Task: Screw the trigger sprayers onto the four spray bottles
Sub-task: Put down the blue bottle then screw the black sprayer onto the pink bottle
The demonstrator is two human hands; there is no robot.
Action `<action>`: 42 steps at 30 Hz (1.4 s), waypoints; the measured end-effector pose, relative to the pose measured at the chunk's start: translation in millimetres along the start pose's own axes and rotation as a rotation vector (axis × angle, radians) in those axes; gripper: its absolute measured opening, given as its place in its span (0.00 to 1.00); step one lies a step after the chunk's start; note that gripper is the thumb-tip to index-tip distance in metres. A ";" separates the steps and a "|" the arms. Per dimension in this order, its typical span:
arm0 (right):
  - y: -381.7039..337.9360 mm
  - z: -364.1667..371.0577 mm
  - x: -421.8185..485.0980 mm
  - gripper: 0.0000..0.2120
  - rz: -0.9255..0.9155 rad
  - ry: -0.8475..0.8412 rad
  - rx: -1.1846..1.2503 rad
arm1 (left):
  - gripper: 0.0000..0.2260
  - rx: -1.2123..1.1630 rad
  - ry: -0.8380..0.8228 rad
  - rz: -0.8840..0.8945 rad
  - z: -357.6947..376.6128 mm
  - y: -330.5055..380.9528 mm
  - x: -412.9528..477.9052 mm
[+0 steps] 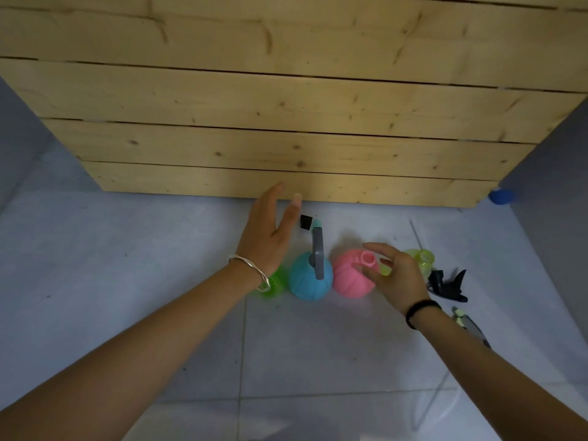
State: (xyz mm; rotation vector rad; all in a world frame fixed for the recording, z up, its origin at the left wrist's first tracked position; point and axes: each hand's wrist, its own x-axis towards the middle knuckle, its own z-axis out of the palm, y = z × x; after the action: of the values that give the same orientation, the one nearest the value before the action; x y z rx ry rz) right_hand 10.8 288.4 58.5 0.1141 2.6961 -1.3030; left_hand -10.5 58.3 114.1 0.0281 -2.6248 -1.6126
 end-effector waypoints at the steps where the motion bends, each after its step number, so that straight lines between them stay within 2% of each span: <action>1: 2.8 1.4 -0.6 0.21 0.003 0.001 0.001 | 0.25 -0.009 -0.023 0.003 5.0 3.1 -0.4; 6: 3.7 -4.1 -2.6 0.15 -0.011 0.054 0.017 | 0.24 -0.085 -0.173 -0.025 26.7 13.0 -8.3; 9: -4.8 -18.5 -8.8 0.14 -0.079 0.095 0.023 | 0.19 -0.159 -0.296 -0.048 40.3 17.9 -11.2; 11: -9.8 -31.8 -16.5 0.12 -0.114 0.113 0.048 | 0.21 -0.027 -0.321 0.083 47.3 22.6 -13.9; 14: -10.7 -52.8 -30.9 0.11 -0.121 0.153 0.158 | 0.23 0.123 -0.273 0.254 54.9 28.6 -12.1; 16: -9.9 -59.8 -38.2 0.11 -0.118 0.169 0.204 | 0.25 0.297 -0.326 0.245 57.9 25.4 -9.6; 18: -9.2 -60.8 -40.8 0.12 -0.113 0.150 0.206 | 0.23 0.387 -0.376 0.151 59.0 19.9 -8.6; 27: -6.5 -46.8 -28.7 0.12 -0.075 0.149 0.236 | 0.18 0.298 -0.308 0.021 44.6 9.6 -5.8; 37: -11.4 -30.2 -23.8 0.13 -0.082 0.129 0.240 | 0.18 0.215 -0.222 -0.035 37.7 7.8 -4.9; 42: -17.9 -28.6 -24.4 0.13 -0.104 0.124 0.207 | 0.19 0.248 -0.246 -0.040 35.6 5.9 -4.0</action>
State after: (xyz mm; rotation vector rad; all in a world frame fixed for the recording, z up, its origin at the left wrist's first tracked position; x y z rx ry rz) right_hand 29.8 299.6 93.8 0.0813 2.6920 -1.6564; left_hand -8.6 92.8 103.2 -0.1139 -3.0153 -1.3700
